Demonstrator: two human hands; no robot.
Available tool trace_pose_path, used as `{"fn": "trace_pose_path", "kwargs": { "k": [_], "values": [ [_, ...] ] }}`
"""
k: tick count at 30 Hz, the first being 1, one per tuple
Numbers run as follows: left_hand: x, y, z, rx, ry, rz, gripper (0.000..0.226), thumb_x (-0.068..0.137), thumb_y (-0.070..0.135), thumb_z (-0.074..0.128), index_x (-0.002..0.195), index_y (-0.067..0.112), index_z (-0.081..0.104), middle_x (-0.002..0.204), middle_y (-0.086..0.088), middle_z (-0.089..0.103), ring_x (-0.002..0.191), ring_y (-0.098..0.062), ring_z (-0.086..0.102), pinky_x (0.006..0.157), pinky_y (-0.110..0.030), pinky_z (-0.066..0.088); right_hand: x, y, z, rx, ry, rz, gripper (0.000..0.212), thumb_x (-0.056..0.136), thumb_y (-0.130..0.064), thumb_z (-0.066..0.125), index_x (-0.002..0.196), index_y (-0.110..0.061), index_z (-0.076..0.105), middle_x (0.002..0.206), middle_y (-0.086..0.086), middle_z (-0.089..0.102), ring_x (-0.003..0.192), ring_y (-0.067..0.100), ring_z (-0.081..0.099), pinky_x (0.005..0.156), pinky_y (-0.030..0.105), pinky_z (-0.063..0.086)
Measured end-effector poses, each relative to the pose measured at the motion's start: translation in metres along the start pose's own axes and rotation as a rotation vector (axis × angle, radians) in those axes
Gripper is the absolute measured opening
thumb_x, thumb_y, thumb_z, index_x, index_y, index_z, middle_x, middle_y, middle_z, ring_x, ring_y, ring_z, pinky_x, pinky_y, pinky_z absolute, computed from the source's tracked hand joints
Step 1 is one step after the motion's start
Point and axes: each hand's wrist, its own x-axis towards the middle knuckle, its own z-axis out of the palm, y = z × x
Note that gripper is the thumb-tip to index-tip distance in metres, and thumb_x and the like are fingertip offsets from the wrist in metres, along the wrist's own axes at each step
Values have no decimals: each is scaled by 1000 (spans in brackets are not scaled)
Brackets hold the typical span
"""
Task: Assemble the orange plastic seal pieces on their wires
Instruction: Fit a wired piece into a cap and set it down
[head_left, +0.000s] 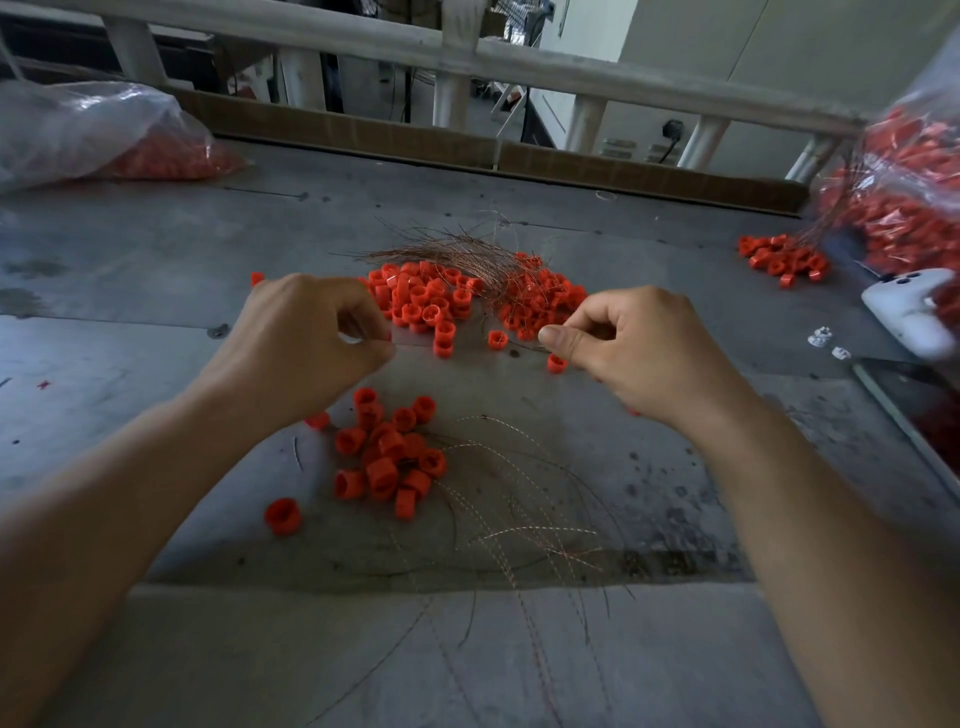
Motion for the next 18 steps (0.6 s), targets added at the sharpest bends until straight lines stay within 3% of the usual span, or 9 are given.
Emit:
{"fn": "trace_pose_path", "kwargs": {
  "k": [4, 7, 9, 14, 18],
  "values": [
    [-6, 11, -3, -111, 12, -18, 27, 74, 12, 72, 73, 33, 55, 73, 15, 61, 69, 3, 59, 57, -4, 39, 4, 9, 4, -44, 21, 10, 20, 84, -33, 63, 72, -17, 64, 49, -14, 49, 43, -9, 49, 46, 14, 35],
    [-11, 19, -4, -189, -12, 21, 31, 74, 10, 72, 72, 37, 58, 73, 19, 62, 75, 11, 58, 59, 3, 39, 7, 11, 10, -36, 6, -15, 7, 85, -26, 63, 86, -20, 66, 73, -14, 58, 63, -7, 55, 62, 6, 40],
    [-13, 22, -4, -210, -21, 42, 34, 74, 9, 71, 72, 40, 57, 73, 20, 61, 77, 15, 56, 61, 5, 37, 9, 10, 17, -54, -23, -56, 18, 85, -23, 63, 102, -18, 66, 91, -7, 56, 81, 5, 55, 76, 15, 41],
    [-14, 25, -5, -253, -29, 72, 36, 74, 9, 70, 73, 43, 56, 73, 23, 60, 73, 16, 57, 62, 5, 38, 11, 6, 31, -39, -119, -104, 39, 89, -19, 57, 127, -24, 52, 104, -5, 55, 90, 4, 47, 71, 6, 33],
    [-15, 25, -4, -271, -43, 88, 34, 73, 12, 69, 75, 44, 56, 71, 24, 59, 72, 16, 57, 62, 4, 38, 17, 5, 39, -90, -162, -95, 42, 92, -15, 50, 133, -23, 46, 119, -1, 54, 106, 11, 47, 91, 20, 33]
  ]
}}
